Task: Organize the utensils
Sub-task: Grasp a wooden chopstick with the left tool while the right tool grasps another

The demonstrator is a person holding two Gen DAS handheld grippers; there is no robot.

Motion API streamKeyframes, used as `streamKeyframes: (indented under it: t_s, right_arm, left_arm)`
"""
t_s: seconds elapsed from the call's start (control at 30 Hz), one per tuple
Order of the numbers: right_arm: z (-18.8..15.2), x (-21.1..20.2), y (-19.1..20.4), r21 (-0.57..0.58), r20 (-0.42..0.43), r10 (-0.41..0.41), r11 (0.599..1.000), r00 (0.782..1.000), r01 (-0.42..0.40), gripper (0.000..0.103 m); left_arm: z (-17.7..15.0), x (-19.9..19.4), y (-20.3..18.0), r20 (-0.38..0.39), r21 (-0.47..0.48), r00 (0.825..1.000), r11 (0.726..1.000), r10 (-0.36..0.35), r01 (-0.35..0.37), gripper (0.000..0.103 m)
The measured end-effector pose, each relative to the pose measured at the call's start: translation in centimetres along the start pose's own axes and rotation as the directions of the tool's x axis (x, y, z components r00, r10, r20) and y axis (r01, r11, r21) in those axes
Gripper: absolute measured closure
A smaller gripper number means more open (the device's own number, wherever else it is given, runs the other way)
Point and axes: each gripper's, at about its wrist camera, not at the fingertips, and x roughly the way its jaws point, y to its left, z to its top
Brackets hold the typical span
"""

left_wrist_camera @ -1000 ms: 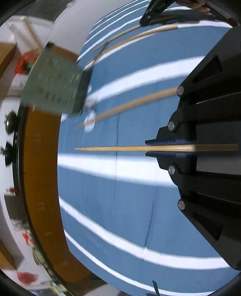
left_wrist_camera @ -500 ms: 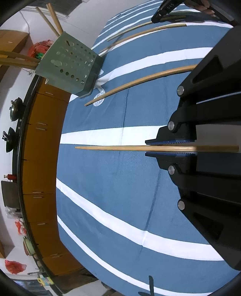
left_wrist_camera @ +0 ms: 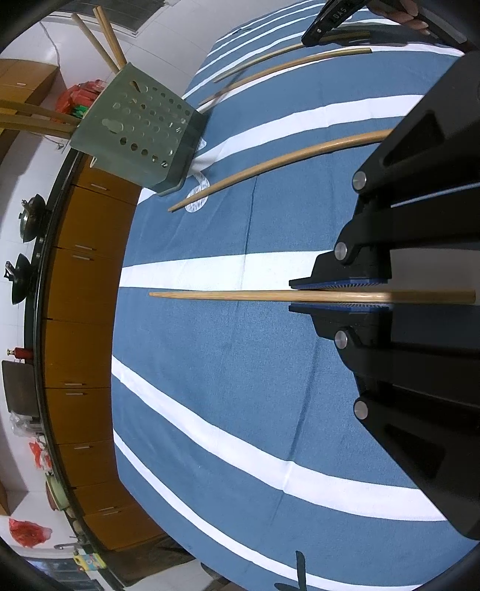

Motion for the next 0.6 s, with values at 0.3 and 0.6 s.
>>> streamKeyframes:
  t_s: [0.3,0.6]
  right_arm:
    - [-0.02,0.03,0.00,0.002,0.000,0.003,1.000,1.000,-0.003,0.094]
    - [-0.03,0.03,-0.27,0.022,0.000,0.027,0.999,1.000,-0.027,0.094]
  left_arm:
    - [-0.02,0.00,0.15,0.000,0.006,1.000,1.000,0.007,-0.007,0.095]
    - [-0.09,-0.07,0.37,0.001,-0.010,1.000,1.000,-0.004,0.004,0.095]
